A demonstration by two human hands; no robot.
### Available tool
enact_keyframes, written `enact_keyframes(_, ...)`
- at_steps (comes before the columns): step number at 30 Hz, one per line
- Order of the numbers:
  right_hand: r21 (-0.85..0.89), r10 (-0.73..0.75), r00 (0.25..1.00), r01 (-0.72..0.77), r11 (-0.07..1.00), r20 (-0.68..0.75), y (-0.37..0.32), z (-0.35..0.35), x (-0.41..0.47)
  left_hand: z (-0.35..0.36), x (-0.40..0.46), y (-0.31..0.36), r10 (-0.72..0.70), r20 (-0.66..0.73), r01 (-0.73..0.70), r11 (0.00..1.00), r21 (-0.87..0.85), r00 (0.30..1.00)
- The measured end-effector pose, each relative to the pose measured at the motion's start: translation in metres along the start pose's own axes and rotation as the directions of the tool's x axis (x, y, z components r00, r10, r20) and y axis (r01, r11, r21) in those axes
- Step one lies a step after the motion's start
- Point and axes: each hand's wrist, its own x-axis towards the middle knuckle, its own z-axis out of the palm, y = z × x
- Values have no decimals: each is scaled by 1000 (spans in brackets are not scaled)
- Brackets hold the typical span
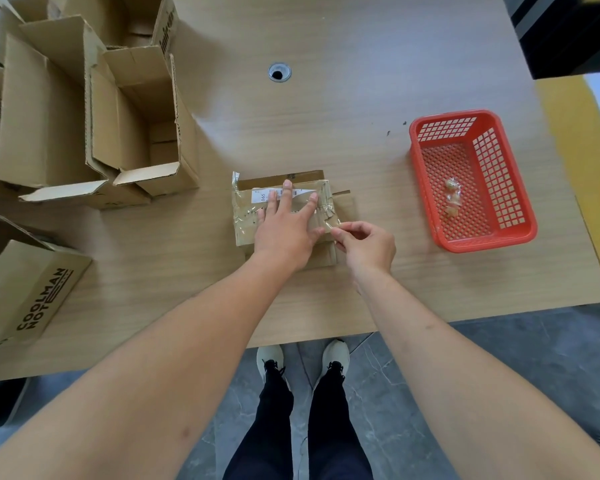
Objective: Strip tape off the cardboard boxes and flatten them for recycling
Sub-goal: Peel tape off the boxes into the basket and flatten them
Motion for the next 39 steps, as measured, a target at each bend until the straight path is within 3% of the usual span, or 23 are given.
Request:
enact_keyframes(7, -54, -158, 978, 167, 984, 138, 9, -10, 5, 0, 0, 0, 4, 4, -4, 1000, 2, 1000)
enact_keyframes(16, -22, -223, 957, 230, 973, 185, 17, -9, 10, 3, 2, -4, 18, -6, -18, 1000, 22, 1000)
enact_keyframes(25, -100, -91, 937, 131, 986, 336, 4, -18, 11, 6, -1, -5, 14, -24, -13, 1000, 10, 1000)
enact_keyframes(28, -174, -84, 907, 169, 970, 414, -4, -24, 13, 5, -3, -5, 10, -22, -10, 1000, 19, 1000)
enact_keyframes(31, -297, -151, 876, 312, 902, 459, -7, -25, 14, 4, -4, -4, 8, -8, -7, 1000, 18, 1000)
enact_keyframes(34, -385, -315, 823, 515, 766, 473, -6, -32, 10, 5, -3, -5, 6, -9, -5, 1000, 19, 1000)
enact_keyframes(39, -426, -436, 765, 633, 647, 474, -2, -33, 8, 4, -4, -4, -1, 0, 1, 1000, 11, 1000)
